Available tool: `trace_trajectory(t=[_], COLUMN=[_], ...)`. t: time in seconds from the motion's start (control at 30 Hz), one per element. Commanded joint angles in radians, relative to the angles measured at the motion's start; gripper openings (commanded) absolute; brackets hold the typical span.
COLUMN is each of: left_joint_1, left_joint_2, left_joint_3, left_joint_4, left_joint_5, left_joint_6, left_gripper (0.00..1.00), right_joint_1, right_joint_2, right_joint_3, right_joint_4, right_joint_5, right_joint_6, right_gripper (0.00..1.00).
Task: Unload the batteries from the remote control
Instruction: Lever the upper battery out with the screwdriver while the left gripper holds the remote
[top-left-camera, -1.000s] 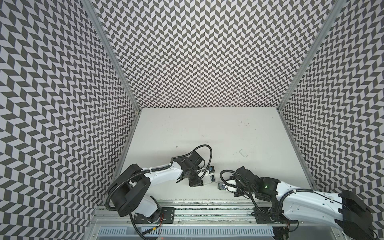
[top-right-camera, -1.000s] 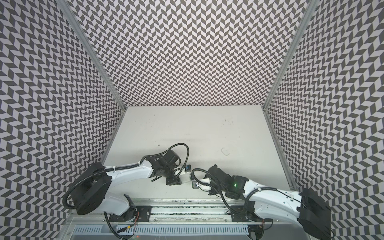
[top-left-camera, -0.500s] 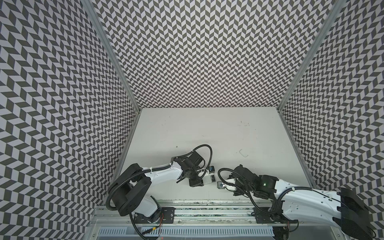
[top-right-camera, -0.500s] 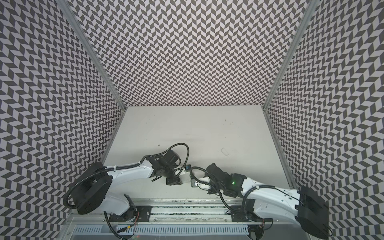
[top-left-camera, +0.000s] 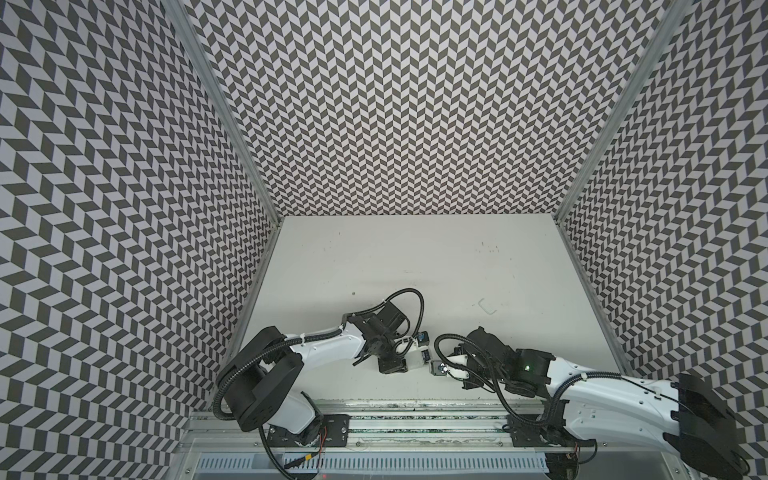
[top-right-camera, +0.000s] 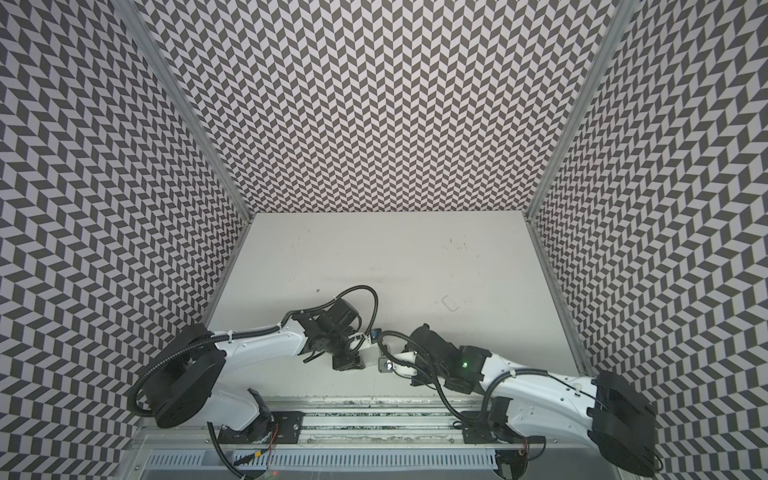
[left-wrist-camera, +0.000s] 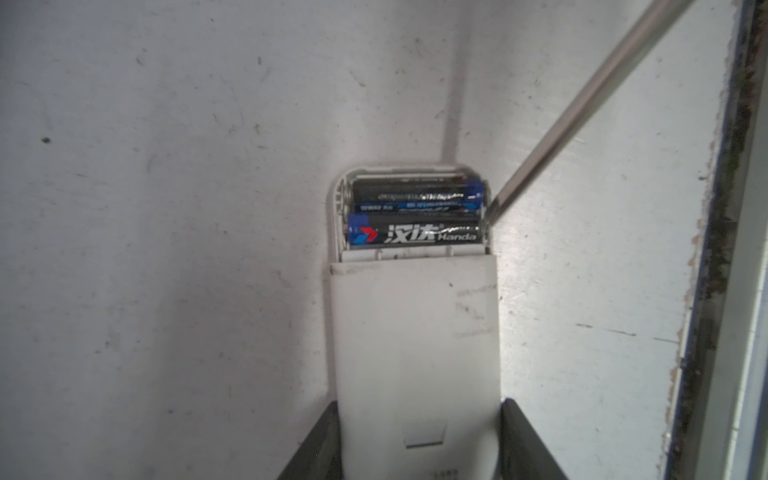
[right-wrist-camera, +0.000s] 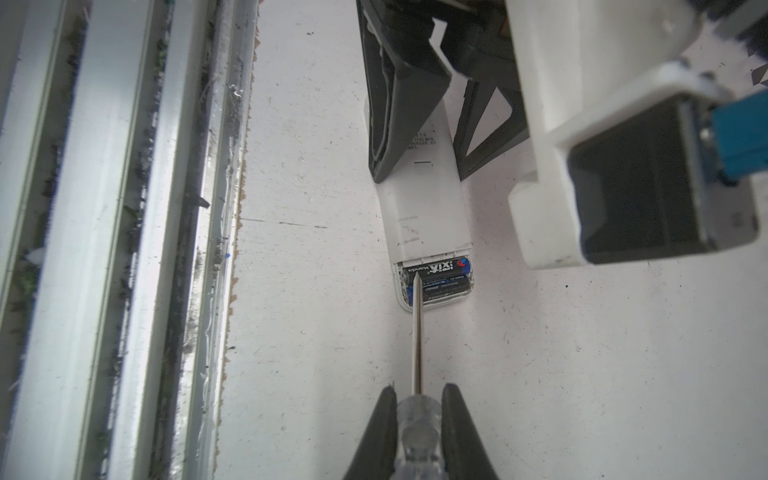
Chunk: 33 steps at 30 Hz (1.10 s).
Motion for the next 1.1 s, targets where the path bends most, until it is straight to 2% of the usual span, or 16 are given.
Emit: trace_trajectory(t=[0.0, 0.3, 1.07], left_joint_1=[-0.015, -0.015, -0.009], left_joint_2=[0.066, 0.064, 0.056], left_joint_3=[-0.058, -0.06, -0.068], left_joint_4=[-0.01, -0.007, 0.0], left_joint_5=[-0.021, -0.017, -0.016], left_joint_6=[0.016, 0.018, 0.018], left_gripper=[0.36, 0.36, 0.36], right_joint_1=[0.0, 0.0, -0.001], right_joint_2=[0.008, 0.032, 0.029], right_joint_3=[0.009, -0.019, -0.032], right_joint_4=[0.069, 0.102, 0.09], right_joint_5=[-0.038, 0.012, -0.03], right_joint_6=[-0.002, -0.022, -0.034], right_gripper=[0.0, 0.0, 0.0])
